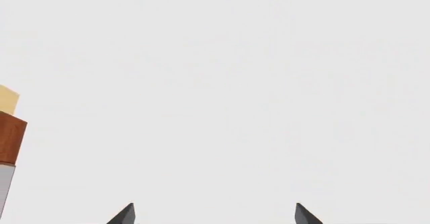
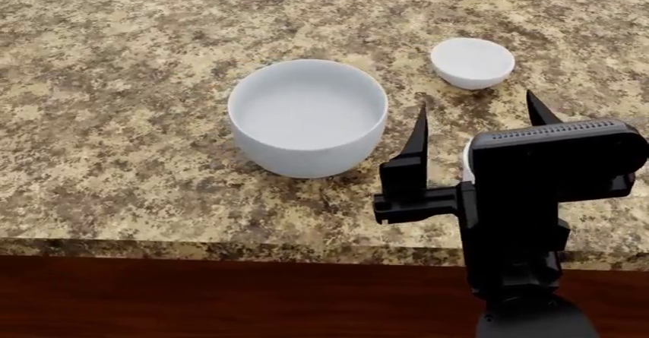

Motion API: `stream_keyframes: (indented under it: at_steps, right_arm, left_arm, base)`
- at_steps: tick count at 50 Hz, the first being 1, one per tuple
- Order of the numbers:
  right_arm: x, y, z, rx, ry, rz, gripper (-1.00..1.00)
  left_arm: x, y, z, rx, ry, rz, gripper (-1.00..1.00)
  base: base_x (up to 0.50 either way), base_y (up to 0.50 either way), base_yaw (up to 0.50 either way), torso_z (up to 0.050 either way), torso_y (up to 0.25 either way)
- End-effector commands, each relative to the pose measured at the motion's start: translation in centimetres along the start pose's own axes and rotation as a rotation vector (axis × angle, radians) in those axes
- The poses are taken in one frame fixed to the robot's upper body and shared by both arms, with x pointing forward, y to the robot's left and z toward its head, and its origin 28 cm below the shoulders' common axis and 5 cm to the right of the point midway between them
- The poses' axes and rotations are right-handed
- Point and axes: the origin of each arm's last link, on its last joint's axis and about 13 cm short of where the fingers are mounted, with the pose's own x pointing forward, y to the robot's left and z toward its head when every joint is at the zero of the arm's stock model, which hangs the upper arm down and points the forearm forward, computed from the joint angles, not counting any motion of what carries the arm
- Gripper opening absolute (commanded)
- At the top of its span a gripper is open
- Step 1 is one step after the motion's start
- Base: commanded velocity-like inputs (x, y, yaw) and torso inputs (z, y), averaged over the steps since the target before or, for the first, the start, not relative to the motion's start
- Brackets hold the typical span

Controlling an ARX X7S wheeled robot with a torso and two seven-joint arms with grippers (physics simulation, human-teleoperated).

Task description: Stack the bowls from largest to smallest.

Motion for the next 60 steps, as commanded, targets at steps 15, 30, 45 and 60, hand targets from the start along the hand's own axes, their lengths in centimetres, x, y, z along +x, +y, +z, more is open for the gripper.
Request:
stream_keyframes:
  at_steps: [15, 30, 45, 60]
  right_arm:
    - [-0.29, -0.45, -0.02, 0.030, -0.012, -0.026, 1.00]
    - [-0.43, -0.49, 0.03, 0.027, -0.012, -0.024, 1.00]
    - [-0.37, -0.55, 0.09, 0.026, -0.012, -0.024, 1.00]
    - [-0.29, -0.58, 0.16, 0.026, -0.012, -0.023, 1.00]
  left_arm:
    - [-0.03, -0.12, -0.16, -0.002, 0.015, 0.003, 1.00]
    - [-0.01, -0.11, -0.13, -0.006, 0.012, 0.002, 1.00]
    - [0.15, -0.05, -0.23, -0.009, 0.011, 0.003, 1.00]
    - [0.15, -0.26, -0.08, -0.007, 0.012, 0.000, 1.00]
  base:
    - [0.01, 0.00, 0.00, 0.000, 0.000]
    - [0.26, 0.00, 0.00, 0.000, 0.000]
    - [0.27, 0.00, 0.00, 0.000, 0.000]
    - [0.27, -0.01, 0.00, 0.000, 0.000]
